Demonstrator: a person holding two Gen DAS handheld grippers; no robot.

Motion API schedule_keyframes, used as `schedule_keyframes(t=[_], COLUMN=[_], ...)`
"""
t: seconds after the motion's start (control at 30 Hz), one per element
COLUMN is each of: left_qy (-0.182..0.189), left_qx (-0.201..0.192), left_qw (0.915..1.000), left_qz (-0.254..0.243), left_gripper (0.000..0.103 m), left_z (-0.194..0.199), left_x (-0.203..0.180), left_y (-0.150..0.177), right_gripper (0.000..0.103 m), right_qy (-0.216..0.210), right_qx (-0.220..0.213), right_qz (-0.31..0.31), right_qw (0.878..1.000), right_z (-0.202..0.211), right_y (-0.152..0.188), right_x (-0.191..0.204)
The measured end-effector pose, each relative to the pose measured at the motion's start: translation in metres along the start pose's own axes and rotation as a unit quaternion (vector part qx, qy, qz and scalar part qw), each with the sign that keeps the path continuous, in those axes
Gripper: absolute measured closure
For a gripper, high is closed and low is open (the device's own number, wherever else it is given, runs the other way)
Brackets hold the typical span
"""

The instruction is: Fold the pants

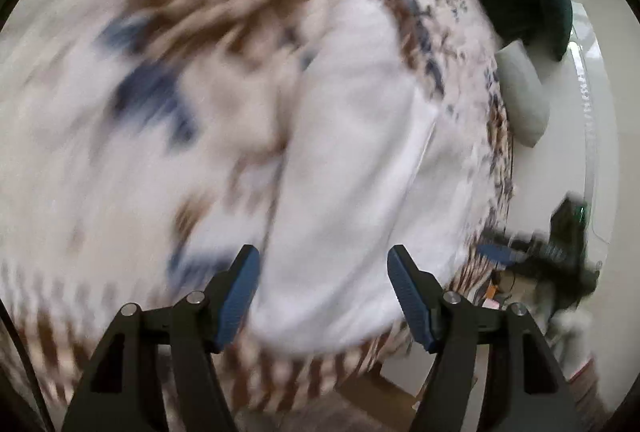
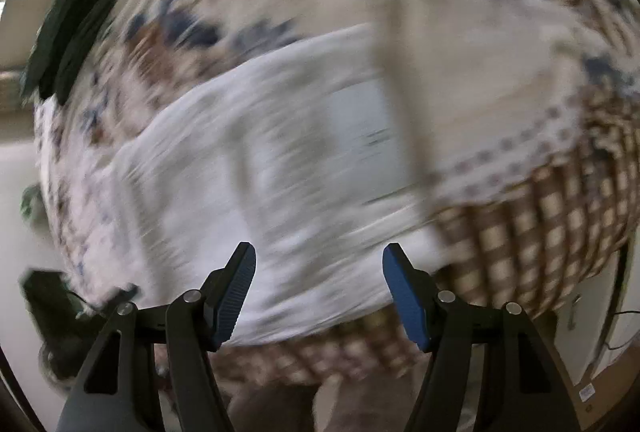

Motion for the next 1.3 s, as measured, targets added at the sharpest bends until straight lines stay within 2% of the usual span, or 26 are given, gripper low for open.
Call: schedule_keyframes(t=[0.07, 0.13, 0.17, 0.3, 0.37, 0.4, 0.5, 0.57, 0.67, 0.7, 0.73, 0.77, 0.9, 0.93, 1.0, 1.17, 1.23, 1.3], left_qy=[0.006, -0.005, -0.016, -0.042, -0.044, -0.037, -0.021, -0.031, -0.043, -0.044, -0.035, -0.021, 0.045, 0.052, 0.052, 0.039, 0.031, 0.029], left_qx=[-0.006, -0.007, -0.007, -0.021, -0.014, -0.01, 0.003, 0.011, -0.001, -0.003, 0.003, 0.008, 0.004, 0.004, 0.011, 0.029, 0.032, 0.033], left_qw=[0.9999, 0.9998, 0.9997, 0.9989, 0.9988, 0.999, 0.9995, 0.9994, 0.999, 0.9989, 0.9994, 0.9997, 0.997, 0.9963, 0.9961, 0.9971, 0.9978, 0.9979], left_qz=[-0.005, -0.016, -0.015, -0.007, 0.013, 0.023, 0.025, 0.012, -0.014, -0.016, -0.007, 0.005, 0.063, 0.068, 0.071, 0.058, 0.049, 0.048], left_gripper=[0.039, 0.038, 0.038, 0.042, 0.043, 0.043, 0.039, 0.038, 0.032, 0.022, 0.01, 0.007, 0.006, 0.006, 0.006, 0.006, 0.006, 0.006], left_z=[-0.012, -0.023, -0.03, -0.047, -0.053, -0.056, -0.06, -0.056, -0.044, -0.04, -0.039, -0.037, -0.034, -0.037, -0.046, -0.066, -0.07, -0.071], left_x=[-0.016, -0.021, -0.024, -0.016, -0.003, 0.003, 0.009, 0.002, -0.01, -0.011, -0.01, -0.009, -0.002, -0.001, -0.001, -0.01, -0.015, -0.018], left_y=[-0.029, -0.054, -0.061, -0.077, -0.078, -0.08, -0.082, -0.083, -0.078, -0.074, -0.069, -0.063, -0.042, -0.037, -0.03, -0.023, -0.026, -0.028], right_gripper=[0.034, 0.034, 0.034, 0.034, 0.042, 0.06, 0.06, 0.058, 0.038, 0.03, 0.028, 0.028, 0.027, 0.027, 0.027, 0.026, 0.013, 0.009], right_qy=[-0.017, -0.062, -0.089, -0.136, -0.146, -0.137, -0.142, -0.155, -0.166, -0.174, -0.186, -0.194, -0.247, -0.286, -0.322, -0.375, -0.383, -0.398], right_qx=[-0.011, -0.014, -0.013, -0.003, -0.005, -0.007, -0.019, -0.01, 0.002, -0.003, -0.013, -0.019, -0.046, -0.046, -0.029, -0.019, -0.029, -0.052], right_qz=[-0.014, -0.026, -0.035, -0.035, -0.026, -0.018, -0.031, -0.04, -0.057, -0.065, -0.08, -0.093, -0.164, -0.183, -0.217, -0.233, -0.229, -0.235], right_qw=[1.0, 0.998, 0.995, 0.99, 0.989, 0.99, 0.989, 0.987, 0.984, 0.983, 0.979, 0.976, 0.954, 0.94, 0.921, 0.897, 0.894, 0.885], right_z=[0.001, -0.005, -0.009, -0.038, -0.046, -0.047, -0.048, -0.049, -0.04, -0.035, -0.029, -0.025, -0.022, -0.028, -0.044, -0.079, -0.101, -0.108], right_y=[-0.01, -0.018, -0.023, -0.043, -0.048, -0.049, -0.055, -0.051, -0.043, -0.038, -0.03, -0.023, 0.019, 0.031, 0.051, 0.076, 0.069, 0.062], right_x=[-0.023, -0.035, -0.04, -0.05, -0.048, -0.048, -0.063, -0.061, -0.063, -0.067, -0.073, -0.08, -0.107, -0.112, -0.114, -0.1, -0.087, -0.082])
Point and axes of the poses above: each gripper's, at about its wrist camera, not at the fingertips, and z roughly against the way its jaws point, x to its left, y to its underside, the point moved 6 cm from there along -z, roughly the way its jaws point, and after that the axes turned 12 degrees about -y, right-handed, at the moved point
